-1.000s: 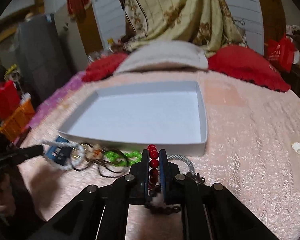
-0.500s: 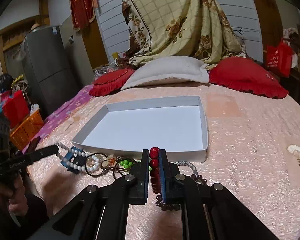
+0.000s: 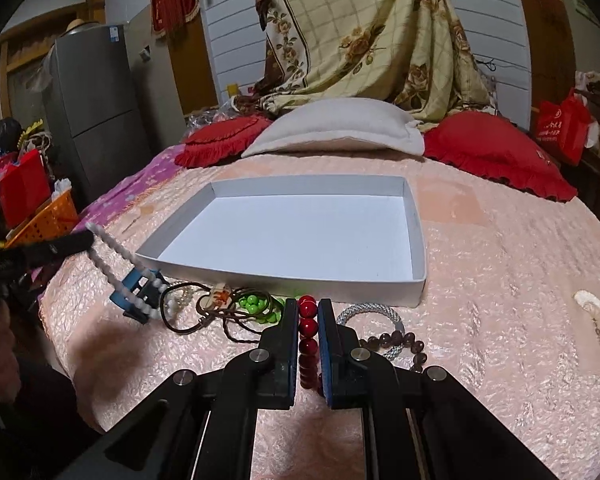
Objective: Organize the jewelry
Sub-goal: 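Carry both bracelets into the white box and open both tools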
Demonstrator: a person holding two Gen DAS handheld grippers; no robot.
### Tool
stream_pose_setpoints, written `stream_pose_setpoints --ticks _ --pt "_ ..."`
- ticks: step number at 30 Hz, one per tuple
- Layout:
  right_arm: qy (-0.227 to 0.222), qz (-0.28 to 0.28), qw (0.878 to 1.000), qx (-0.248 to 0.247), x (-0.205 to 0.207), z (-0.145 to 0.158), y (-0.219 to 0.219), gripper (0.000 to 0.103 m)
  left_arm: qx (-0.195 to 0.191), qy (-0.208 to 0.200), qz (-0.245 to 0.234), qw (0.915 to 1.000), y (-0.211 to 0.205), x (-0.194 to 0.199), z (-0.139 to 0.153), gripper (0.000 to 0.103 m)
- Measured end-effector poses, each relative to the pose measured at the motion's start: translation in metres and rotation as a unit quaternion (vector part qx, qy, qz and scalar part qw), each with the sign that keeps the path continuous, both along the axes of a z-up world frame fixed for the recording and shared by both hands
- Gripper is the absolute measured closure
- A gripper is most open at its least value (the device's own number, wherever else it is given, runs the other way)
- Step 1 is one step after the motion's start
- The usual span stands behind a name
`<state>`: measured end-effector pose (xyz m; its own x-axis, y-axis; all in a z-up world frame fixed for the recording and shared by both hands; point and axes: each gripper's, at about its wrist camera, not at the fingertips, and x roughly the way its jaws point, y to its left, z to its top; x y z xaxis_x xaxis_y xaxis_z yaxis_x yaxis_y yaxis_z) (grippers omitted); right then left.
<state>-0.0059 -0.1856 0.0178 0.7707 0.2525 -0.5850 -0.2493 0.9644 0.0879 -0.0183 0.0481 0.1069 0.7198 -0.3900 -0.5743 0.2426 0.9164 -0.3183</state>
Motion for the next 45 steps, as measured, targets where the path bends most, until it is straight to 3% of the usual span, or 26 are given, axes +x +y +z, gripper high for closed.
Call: stream_pose_setpoints --ticks 7,16,23,27,30,32,35,40,45 --pt "-0.016 -0.014 1.0 0.004 -0.001 0.007 -0.003 0.094 -0.022 -0.015 0.014 0.9996 0.008 0.002 0.02 0.095" --pt "-0.026 -0.015 0.999 0.01 0.006 0.014 -0.001 0.094 -0.034 -0.041 0.014 0.9985 -0.006 0.033 0.044 0.095" --pt "-0.032 -0.029 0.998 0.038 0.048 0.039 -0.003 0.094 -0.04 -0.035 0.006 0.9986 -0.03 0.083 0.042 0.095" --pt "-0.002 -0.048 0.998 0.044 0.089 0.033 -0.001 0.094 -0.046 -0.028 0.015 0.9984 -0.033 0.104 0.025 0.095" --pt "0.017 -0.048 0.997 0.06 0.11 0.02 0.001 0.094 -0.032 -0.006 0.039 0.9987 -0.021 0.119 -0.003 0.095" --pt "0.034 -0.047 0.995 0.08 0.12 0.011 0.002 0.094 0.001 0.046 0.081 0.9956 -0.006 0.133 -0.028 0.095" --pt "0.062 -0.047 0.99 0.116 0.134 0.001 -0.003 0.094 0.007 0.102 0.114 0.9882 0.012 0.143 -0.05 0.095" --pt "0.129 -0.105 0.981 0.102 0.154 -0.028 -0.023 0.094 0.043 0.12 0.115 0.9853 0.008 0.14 -0.059 0.095" --pt "0.131 -0.102 0.984 0.06 0.154 -0.03 -0.019 0.093 0.069 0.135 0.11 0.9823 -0.004 0.135 -0.067 0.093"
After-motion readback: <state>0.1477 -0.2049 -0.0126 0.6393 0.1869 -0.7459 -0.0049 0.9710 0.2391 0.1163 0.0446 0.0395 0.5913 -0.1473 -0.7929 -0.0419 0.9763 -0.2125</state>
